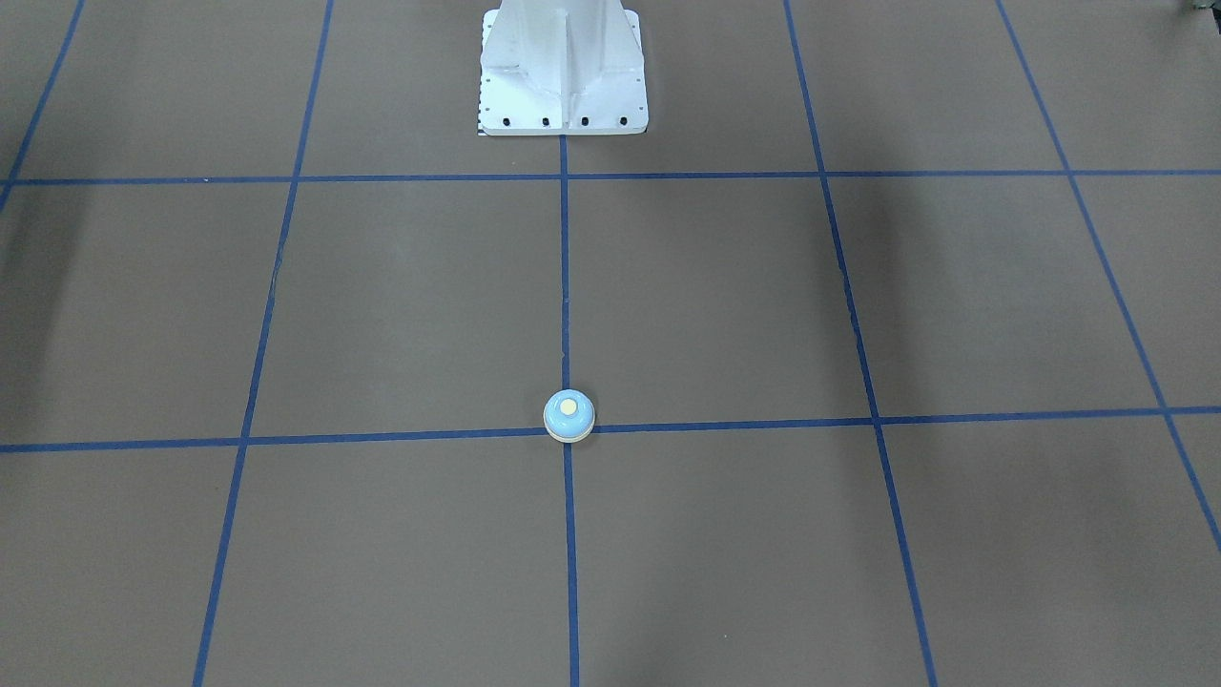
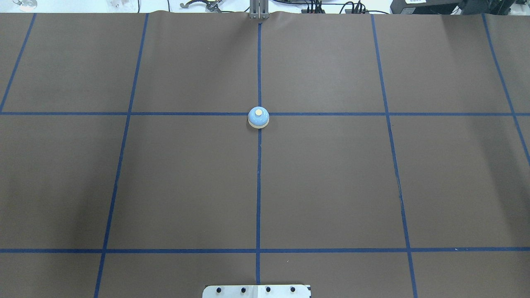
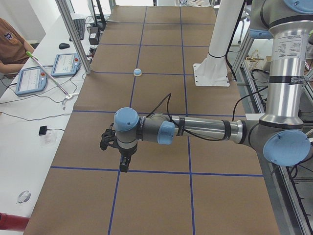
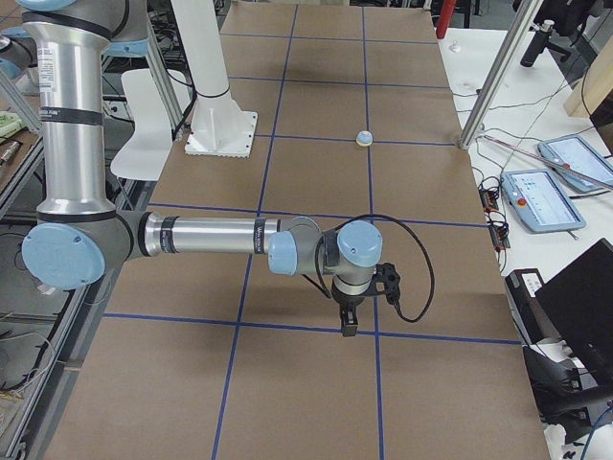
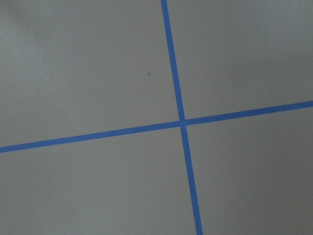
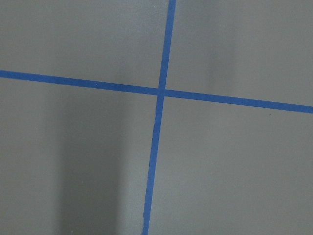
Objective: Place and press bell with both arms
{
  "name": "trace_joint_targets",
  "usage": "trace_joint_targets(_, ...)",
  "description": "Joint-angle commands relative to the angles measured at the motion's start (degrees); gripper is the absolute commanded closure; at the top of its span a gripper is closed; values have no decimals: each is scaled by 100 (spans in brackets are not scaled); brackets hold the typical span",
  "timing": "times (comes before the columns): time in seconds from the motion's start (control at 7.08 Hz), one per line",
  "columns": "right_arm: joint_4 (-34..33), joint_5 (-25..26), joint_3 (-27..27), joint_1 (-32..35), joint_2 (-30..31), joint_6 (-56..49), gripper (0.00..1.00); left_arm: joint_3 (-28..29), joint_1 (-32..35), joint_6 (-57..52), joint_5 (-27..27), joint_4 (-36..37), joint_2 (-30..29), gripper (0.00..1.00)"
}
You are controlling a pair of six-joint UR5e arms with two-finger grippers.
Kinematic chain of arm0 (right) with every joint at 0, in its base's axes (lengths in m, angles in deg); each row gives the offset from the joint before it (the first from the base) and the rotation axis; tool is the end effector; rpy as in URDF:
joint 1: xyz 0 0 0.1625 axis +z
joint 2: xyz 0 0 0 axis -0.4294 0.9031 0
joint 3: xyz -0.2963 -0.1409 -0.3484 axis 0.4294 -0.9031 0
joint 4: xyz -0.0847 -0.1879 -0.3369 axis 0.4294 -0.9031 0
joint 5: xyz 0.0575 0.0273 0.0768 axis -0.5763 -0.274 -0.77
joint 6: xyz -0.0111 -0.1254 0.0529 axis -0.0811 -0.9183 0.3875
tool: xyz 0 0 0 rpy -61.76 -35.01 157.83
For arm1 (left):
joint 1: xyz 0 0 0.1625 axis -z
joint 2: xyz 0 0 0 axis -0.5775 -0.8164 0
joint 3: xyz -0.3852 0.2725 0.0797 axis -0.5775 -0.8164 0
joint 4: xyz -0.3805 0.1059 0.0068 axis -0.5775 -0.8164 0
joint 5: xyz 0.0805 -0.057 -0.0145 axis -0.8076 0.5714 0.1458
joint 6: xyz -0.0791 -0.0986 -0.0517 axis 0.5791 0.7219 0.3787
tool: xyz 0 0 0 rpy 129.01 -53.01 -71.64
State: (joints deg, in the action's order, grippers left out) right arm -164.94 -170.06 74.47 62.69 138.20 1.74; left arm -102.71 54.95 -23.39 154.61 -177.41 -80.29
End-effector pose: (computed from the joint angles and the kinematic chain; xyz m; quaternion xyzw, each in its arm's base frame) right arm 0.0257 -0.4630 0.7302 0.0185 -0.3636 -0.0481 0.9301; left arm -0.0436 -0.4838 0.6997 0.0789 0.3566 0.0428 0.9299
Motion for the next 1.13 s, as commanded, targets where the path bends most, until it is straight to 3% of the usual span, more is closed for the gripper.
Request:
trace_joint_targets(0.0, -7, 4, -54, -5, -34, 31, 0, -14, 4, 10, 0, -10, 67, 0)
trace_joint_targets(0.56, 11, -5, -694, -5, -559, 49, 0, -22, 4, 36, 0, -10, 76, 0)
trace_joint_targets(0.99, -7, -338, -740, 4, -509, 49, 0, -58, 12, 36, 0, -10, 103, 0)
